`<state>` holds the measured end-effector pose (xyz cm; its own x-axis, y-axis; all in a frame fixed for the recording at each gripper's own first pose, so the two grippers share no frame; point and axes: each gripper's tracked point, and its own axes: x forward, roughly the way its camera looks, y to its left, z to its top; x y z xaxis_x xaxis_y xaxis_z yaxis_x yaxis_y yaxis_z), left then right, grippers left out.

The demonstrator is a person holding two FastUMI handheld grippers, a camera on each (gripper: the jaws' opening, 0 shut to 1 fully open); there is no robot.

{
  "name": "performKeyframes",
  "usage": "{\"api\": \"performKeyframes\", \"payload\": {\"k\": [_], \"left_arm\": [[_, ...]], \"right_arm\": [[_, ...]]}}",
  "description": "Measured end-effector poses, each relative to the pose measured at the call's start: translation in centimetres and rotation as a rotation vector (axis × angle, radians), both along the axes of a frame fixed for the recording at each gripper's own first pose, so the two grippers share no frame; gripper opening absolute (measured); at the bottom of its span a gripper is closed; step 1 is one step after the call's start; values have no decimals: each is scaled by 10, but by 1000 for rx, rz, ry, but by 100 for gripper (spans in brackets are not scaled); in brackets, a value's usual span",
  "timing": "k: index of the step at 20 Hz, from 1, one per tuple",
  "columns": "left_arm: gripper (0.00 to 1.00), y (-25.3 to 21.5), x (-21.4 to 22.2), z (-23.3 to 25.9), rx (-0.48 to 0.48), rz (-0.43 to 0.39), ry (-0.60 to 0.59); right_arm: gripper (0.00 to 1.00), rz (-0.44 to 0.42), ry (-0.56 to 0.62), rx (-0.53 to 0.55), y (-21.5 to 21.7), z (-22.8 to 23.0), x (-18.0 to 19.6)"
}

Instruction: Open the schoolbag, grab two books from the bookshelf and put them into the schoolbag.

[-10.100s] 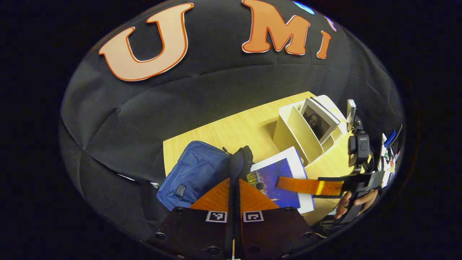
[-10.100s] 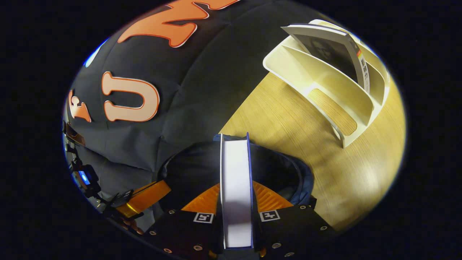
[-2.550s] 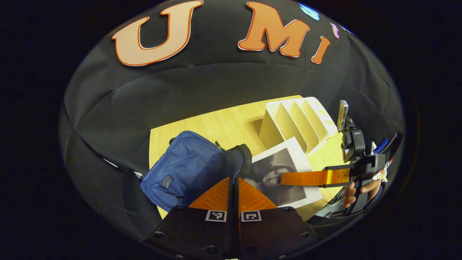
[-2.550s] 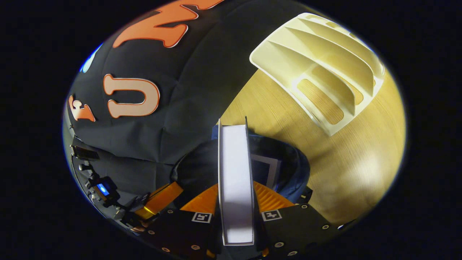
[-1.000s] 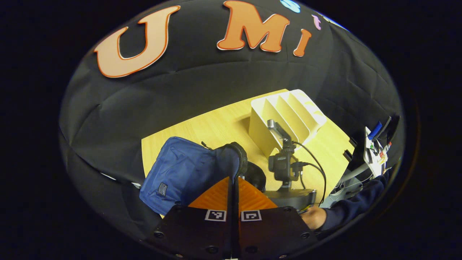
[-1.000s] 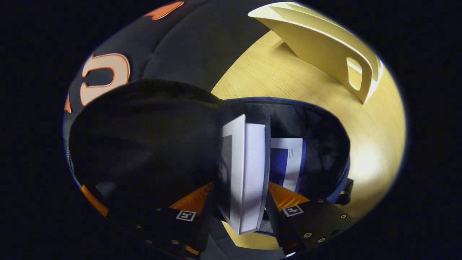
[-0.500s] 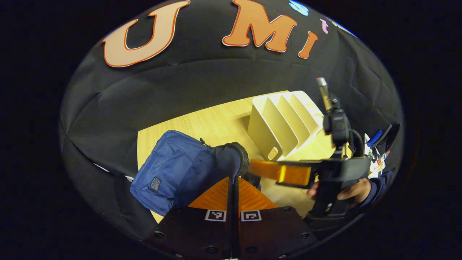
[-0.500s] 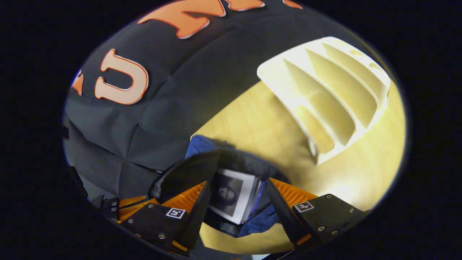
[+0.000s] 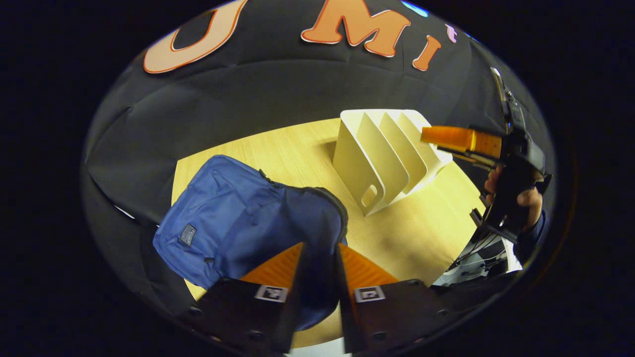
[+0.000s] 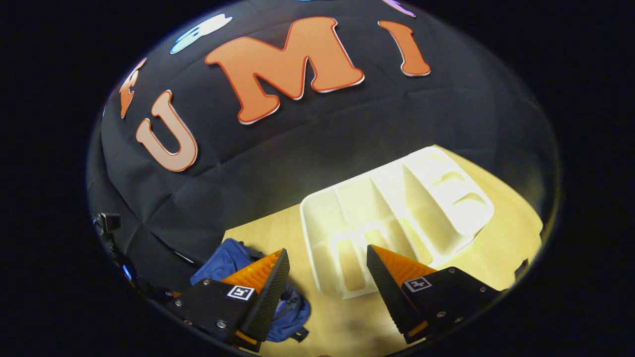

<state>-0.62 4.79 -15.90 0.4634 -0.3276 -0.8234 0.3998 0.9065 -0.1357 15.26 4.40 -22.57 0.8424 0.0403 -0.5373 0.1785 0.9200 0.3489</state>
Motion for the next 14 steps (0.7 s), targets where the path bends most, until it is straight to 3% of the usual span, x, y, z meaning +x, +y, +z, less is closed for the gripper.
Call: {"api": "performKeyframes", "payload": {"k": [3,4,7,10,14], "left_arm": [[84,-15,-3,-11,1,35,14],[93,-20,-2,-7,-5,54,5],[98,-37,8,4,-19,122,-54],[98,-67,17,29,-96,205,-121],[98,-90,36,70,-124,287,-283]], "right_arm": [[94,-17,-12,-64,-33,7,-7],[94,-17,-14,-88,-43,10,-10],[96,-7,-34,-153,-69,22,-16],[97,-5,-73,-191,-89,40,-17],[96,-1,-136,-209,-106,66,-17]]}}
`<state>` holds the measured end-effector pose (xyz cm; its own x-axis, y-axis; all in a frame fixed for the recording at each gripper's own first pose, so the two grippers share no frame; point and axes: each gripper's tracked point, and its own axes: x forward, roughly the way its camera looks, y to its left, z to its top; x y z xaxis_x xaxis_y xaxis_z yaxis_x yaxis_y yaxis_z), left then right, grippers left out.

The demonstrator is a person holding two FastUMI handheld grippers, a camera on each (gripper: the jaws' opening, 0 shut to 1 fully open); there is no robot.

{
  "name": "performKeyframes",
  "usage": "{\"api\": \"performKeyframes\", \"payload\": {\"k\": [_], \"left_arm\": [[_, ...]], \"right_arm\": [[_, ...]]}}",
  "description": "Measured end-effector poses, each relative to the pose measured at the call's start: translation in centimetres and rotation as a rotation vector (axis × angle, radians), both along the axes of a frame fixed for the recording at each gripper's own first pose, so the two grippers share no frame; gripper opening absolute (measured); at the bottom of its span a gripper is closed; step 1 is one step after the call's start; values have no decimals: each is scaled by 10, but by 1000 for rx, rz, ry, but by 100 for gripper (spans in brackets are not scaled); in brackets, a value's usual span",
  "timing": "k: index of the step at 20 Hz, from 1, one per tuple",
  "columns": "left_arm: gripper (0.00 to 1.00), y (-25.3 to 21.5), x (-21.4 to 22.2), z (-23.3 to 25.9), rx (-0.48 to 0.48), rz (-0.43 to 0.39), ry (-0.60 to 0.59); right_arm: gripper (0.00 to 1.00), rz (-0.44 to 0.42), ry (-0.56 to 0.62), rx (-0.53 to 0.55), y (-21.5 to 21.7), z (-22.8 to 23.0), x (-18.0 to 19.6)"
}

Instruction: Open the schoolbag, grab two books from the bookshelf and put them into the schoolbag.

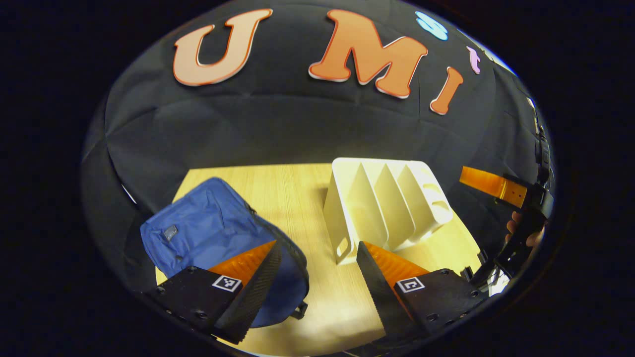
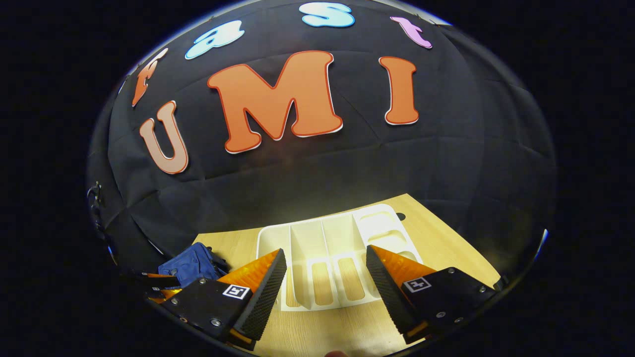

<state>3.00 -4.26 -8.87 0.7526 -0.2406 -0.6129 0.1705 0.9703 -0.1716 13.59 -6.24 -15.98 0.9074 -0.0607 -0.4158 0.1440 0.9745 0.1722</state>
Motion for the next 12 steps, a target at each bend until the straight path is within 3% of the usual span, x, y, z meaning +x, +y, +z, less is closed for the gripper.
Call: {"api": "performKeyframes", "payload": {"k": [4,8,12], "left_arm": [[98,-30,10,43,-49,75,-129],[97,-32,11,98,1,155,-317],[96,-44,6,159,44,175,-549]], "right_arm": [[96,31,-78,-81,-8,24,-2],[96,63,-173,-138,-5,47,-3],[96,80,-247,-147,1,67,-5]]}}
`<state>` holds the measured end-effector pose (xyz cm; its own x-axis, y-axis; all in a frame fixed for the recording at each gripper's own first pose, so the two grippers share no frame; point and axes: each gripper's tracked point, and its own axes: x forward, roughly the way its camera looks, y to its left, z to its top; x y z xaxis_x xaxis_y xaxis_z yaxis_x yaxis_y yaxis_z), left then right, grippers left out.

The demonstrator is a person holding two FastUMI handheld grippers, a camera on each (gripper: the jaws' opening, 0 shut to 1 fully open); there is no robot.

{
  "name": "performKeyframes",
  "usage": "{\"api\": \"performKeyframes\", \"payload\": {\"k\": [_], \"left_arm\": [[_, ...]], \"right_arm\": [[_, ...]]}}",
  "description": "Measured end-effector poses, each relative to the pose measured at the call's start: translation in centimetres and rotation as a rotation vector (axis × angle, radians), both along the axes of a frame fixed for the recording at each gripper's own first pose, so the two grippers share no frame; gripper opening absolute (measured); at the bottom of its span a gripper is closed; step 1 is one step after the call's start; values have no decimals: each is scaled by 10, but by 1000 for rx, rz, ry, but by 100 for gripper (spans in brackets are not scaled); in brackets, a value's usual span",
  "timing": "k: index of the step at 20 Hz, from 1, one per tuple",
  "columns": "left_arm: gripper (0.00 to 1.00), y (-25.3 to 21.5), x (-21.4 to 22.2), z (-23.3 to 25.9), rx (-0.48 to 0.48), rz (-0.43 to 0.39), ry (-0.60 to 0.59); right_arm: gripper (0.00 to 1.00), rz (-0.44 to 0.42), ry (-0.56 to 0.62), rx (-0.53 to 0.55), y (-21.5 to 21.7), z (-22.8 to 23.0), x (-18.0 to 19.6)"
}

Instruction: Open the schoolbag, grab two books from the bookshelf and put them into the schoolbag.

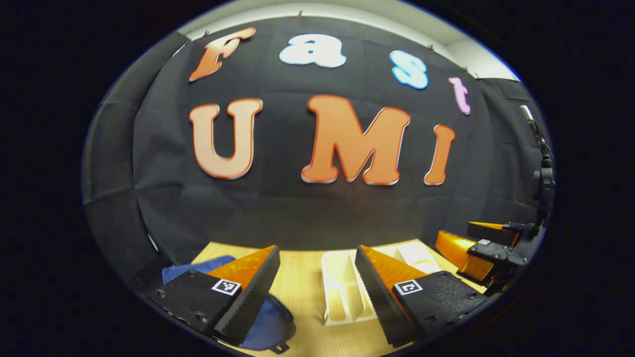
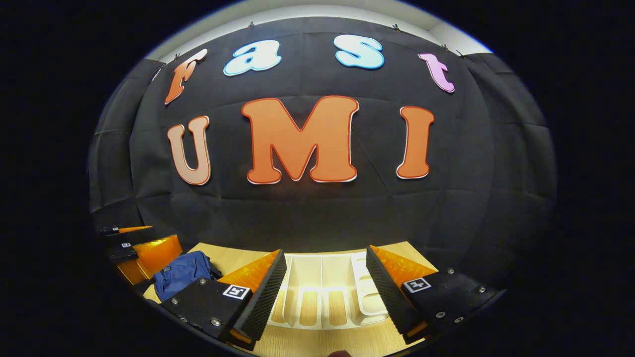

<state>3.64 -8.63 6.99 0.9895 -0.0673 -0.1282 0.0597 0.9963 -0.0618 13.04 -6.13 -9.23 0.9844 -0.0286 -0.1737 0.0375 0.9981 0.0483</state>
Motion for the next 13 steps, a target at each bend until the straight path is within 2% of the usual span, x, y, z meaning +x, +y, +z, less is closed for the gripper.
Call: {"api": "performKeyframes", "payload": {"k": [2,6,9,10,13], "left_arm": [[95,3,-2,24,37,36,-103],[93,1,-20,68,83,42,-272],[94,1,-29,83,74,53,-339],[94,2,-33,88,60,53,-363],[93,13,-34,94,47,79,-383]], "right_arm": [[96,0,-45,-3,0,13,-3],[96,-9,-184,-38,4,48,-8],[96,-24,-281,-72,5,73,-15],[100,-30,-300,-74,5,80,-21],[100,-41,-317,-73,9,82,-24]]}}
